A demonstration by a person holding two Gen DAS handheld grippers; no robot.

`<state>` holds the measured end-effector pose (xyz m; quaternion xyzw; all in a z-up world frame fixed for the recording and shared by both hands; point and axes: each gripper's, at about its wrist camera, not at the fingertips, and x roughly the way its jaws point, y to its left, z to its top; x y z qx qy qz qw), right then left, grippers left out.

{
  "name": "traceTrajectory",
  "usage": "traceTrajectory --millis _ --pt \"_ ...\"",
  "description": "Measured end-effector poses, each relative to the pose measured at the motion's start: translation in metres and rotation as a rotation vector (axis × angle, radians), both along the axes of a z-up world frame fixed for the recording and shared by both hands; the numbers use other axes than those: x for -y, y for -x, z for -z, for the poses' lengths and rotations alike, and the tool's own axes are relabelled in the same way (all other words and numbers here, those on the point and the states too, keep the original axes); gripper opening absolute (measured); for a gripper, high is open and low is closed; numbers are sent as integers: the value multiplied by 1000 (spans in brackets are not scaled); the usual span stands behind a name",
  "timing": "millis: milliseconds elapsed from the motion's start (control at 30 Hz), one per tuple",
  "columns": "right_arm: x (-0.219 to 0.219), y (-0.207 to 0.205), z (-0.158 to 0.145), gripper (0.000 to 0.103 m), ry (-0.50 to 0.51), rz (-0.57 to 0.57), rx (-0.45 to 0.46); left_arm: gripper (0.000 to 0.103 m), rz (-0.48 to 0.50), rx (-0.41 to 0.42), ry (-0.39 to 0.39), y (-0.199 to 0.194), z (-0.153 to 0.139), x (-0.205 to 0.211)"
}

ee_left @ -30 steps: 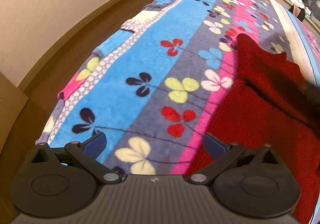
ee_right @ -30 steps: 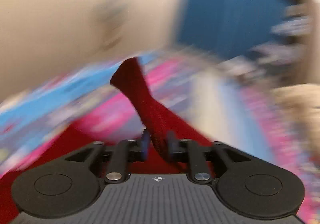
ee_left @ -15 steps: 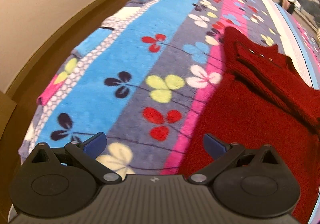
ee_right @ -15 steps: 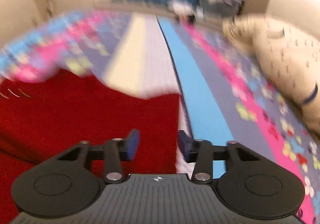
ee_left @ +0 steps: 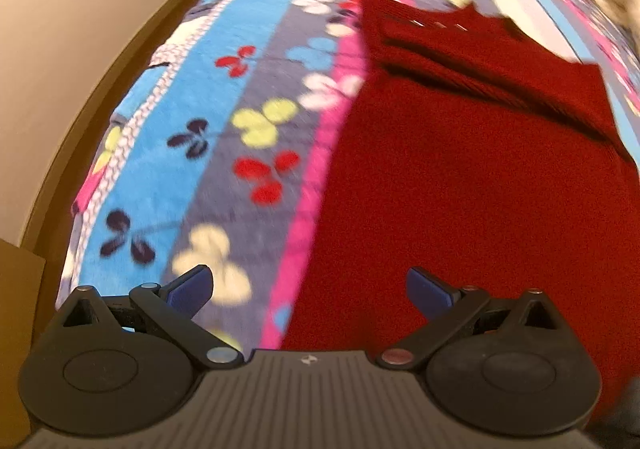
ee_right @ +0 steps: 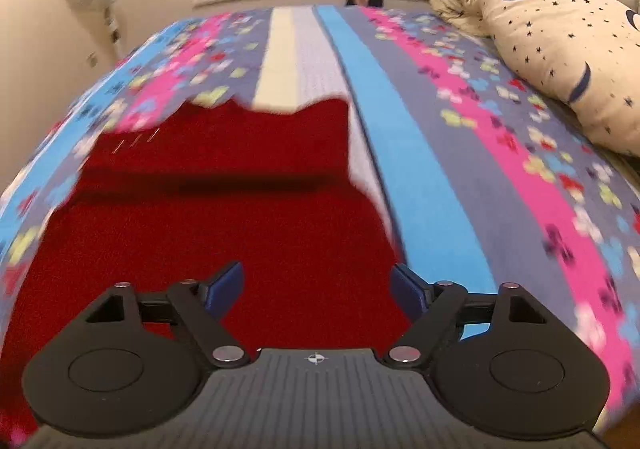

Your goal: Fold small clothes

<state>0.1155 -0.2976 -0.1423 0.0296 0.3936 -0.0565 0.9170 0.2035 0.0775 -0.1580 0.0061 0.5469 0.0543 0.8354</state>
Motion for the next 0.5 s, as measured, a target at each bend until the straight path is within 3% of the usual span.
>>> traceTrajectory --millis 167,333,500 --pt "-49 85 -28 87 64 -102 31 103 69 22 -37 66 -31 24" --pt "-66 124 -42 88 54 -156 51 103 132 95 -44 118 -57 41" --pt "-67 149 -49 88 49 -147 67 103 156 104 -12 146 -66 48"
